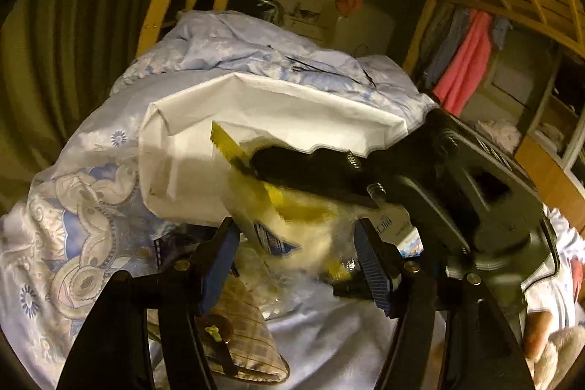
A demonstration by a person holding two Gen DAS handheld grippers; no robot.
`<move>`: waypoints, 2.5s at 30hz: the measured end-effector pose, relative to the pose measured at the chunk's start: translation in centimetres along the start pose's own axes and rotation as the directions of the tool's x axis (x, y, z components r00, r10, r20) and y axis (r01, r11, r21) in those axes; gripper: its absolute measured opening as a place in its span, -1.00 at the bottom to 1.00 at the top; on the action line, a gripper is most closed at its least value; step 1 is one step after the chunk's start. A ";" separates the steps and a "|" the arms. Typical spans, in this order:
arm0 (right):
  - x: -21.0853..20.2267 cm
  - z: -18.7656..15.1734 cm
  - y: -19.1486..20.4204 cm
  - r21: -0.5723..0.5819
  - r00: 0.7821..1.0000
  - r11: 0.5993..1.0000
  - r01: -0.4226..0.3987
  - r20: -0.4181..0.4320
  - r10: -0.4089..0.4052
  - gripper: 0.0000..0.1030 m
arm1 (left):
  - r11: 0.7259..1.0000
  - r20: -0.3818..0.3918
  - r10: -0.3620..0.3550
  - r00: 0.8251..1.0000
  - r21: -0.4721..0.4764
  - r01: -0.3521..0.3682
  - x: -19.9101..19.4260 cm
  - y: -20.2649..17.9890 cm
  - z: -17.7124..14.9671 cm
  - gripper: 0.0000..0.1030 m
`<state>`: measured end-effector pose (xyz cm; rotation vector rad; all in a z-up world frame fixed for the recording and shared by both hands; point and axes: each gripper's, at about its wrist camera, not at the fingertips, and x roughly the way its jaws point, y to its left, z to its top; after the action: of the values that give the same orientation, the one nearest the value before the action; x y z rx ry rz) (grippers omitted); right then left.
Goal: Organize objects
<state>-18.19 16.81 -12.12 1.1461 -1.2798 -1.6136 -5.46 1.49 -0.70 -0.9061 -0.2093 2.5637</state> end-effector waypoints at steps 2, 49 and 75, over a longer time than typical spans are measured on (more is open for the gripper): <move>0.1 -1.1 0.4 -0.008 1.000 1.000 -0.007 -0.010 0.006 0.29 | 0.999 0.022 0.008 1.000 -0.032 -0.008 -0.3 0.5 0.2 0.25; -7.2 -4.9 2.7 -0.227 0.863 0.846 0.483 0.284 -0.417 0.57 | 0.954 -0.038 0.042 0.998 -0.295 -0.051 5.7 6.9 3.7 -0.17; -5.1 -6.7 2.6 -0.277 0.821 0.774 0.570 0.245 -0.516 0.53 | 0.978 -0.134 -0.050 0.990 -0.205 0.022 3.3 6.0 1.8 -0.74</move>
<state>-10.15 19.03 -9.23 1.2546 -0.7278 -2.2899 -10.90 -2.54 -2.80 -1.1400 -0.4491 2.4660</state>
